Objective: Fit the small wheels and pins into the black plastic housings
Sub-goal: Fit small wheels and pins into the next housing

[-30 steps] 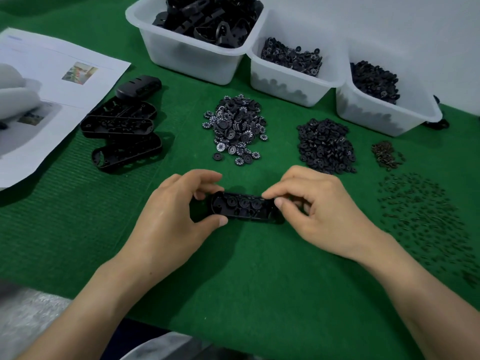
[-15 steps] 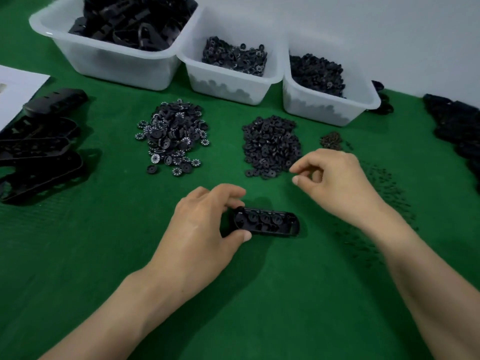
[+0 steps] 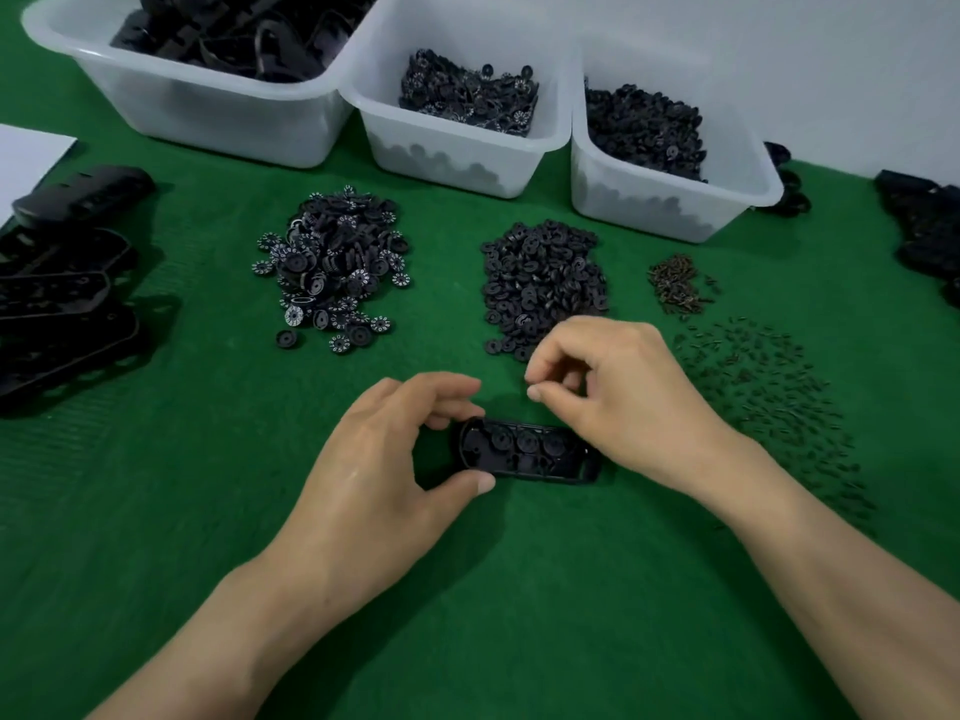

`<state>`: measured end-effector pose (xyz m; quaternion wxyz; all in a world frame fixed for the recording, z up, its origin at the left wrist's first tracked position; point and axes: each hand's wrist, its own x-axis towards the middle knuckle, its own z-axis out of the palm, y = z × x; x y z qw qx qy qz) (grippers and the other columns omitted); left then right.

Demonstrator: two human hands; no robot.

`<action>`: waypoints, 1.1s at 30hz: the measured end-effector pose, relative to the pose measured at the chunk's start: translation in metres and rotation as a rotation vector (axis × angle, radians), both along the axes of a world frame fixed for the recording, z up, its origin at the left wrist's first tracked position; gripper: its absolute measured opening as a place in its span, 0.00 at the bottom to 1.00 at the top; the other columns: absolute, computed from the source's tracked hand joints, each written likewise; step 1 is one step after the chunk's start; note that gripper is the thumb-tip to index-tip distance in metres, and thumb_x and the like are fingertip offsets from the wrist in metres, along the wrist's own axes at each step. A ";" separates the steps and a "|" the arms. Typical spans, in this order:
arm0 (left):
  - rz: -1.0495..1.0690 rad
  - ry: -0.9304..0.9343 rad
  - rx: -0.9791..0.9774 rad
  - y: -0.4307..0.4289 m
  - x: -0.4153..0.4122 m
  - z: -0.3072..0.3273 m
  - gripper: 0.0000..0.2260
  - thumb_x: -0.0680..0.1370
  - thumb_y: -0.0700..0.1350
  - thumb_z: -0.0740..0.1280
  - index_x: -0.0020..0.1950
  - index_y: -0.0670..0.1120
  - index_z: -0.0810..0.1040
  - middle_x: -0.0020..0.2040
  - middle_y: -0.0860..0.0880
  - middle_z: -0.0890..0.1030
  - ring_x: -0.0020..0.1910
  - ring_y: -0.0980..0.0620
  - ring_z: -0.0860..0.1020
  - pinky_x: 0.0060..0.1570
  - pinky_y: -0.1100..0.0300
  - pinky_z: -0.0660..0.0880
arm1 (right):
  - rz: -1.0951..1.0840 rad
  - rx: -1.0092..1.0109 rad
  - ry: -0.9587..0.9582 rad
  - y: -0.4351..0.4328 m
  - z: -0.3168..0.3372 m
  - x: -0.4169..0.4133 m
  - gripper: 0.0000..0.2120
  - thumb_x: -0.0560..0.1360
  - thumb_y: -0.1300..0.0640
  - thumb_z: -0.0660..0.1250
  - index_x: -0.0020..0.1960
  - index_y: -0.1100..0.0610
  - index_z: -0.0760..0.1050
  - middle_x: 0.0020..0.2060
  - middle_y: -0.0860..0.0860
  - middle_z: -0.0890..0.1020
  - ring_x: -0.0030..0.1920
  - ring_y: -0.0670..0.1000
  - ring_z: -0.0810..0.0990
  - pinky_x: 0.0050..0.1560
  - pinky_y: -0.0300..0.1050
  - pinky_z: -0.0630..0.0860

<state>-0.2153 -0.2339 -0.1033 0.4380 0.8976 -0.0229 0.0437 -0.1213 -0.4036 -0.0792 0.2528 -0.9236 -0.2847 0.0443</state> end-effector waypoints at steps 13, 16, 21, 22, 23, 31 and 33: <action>0.019 0.016 -0.034 0.002 -0.003 -0.001 0.25 0.63 0.48 0.75 0.57 0.58 0.71 0.46 0.64 0.78 0.51 0.64 0.72 0.51 0.78 0.62 | -0.097 -0.027 0.112 -0.003 0.005 -0.006 0.03 0.67 0.53 0.74 0.38 0.51 0.81 0.34 0.42 0.78 0.32 0.38 0.73 0.34 0.29 0.67; 0.021 0.015 -0.041 0.002 -0.004 -0.001 0.26 0.63 0.48 0.75 0.58 0.58 0.70 0.46 0.64 0.78 0.51 0.63 0.72 0.52 0.77 0.63 | -0.105 -0.037 0.061 0.004 0.002 -0.008 0.05 0.67 0.52 0.75 0.37 0.52 0.81 0.34 0.43 0.78 0.30 0.39 0.72 0.37 0.35 0.70; 0.030 0.016 -0.057 0.002 -0.004 -0.002 0.27 0.63 0.47 0.75 0.58 0.59 0.69 0.46 0.64 0.78 0.51 0.64 0.71 0.53 0.77 0.62 | -0.049 0.018 0.031 0.005 0.006 -0.010 0.02 0.68 0.57 0.74 0.38 0.54 0.81 0.35 0.43 0.78 0.31 0.41 0.73 0.36 0.31 0.69; 0.030 0.016 -0.059 0.002 -0.004 -0.002 0.27 0.64 0.46 0.76 0.58 0.59 0.69 0.46 0.64 0.78 0.51 0.64 0.71 0.52 0.78 0.62 | 0.005 0.050 0.040 0.004 0.009 -0.012 0.02 0.68 0.58 0.74 0.38 0.54 0.81 0.35 0.44 0.79 0.33 0.42 0.73 0.36 0.31 0.68; 0.032 0.016 -0.060 0.002 -0.004 -0.002 0.27 0.64 0.46 0.76 0.58 0.59 0.69 0.46 0.64 0.78 0.51 0.64 0.72 0.52 0.78 0.62 | 0.073 0.063 0.047 0.003 0.011 -0.015 0.02 0.68 0.59 0.73 0.39 0.54 0.81 0.35 0.45 0.79 0.35 0.43 0.74 0.36 0.32 0.69; 0.036 0.023 -0.058 0.001 -0.003 -0.002 0.27 0.64 0.46 0.76 0.58 0.58 0.69 0.46 0.64 0.78 0.51 0.64 0.71 0.51 0.79 0.61 | 0.239 -0.018 -0.078 0.004 0.008 -0.027 0.03 0.68 0.59 0.72 0.43 0.56 0.82 0.38 0.50 0.79 0.40 0.51 0.77 0.40 0.52 0.76; 0.035 0.021 -0.056 0.001 -0.003 -0.002 0.27 0.64 0.46 0.76 0.58 0.59 0.69 0.46 0.65 0.78 0.51 0.64 0.71 0.51 0.80 0.61 | 0.263 -0.031 -0.118 0.005 0.008 -0.028 0.04 0.68 0.58 0.72 0.43 0.56 0.82 0.37 0.50 0.79 0.39 0.52 0.77 0.39 0.53 0.76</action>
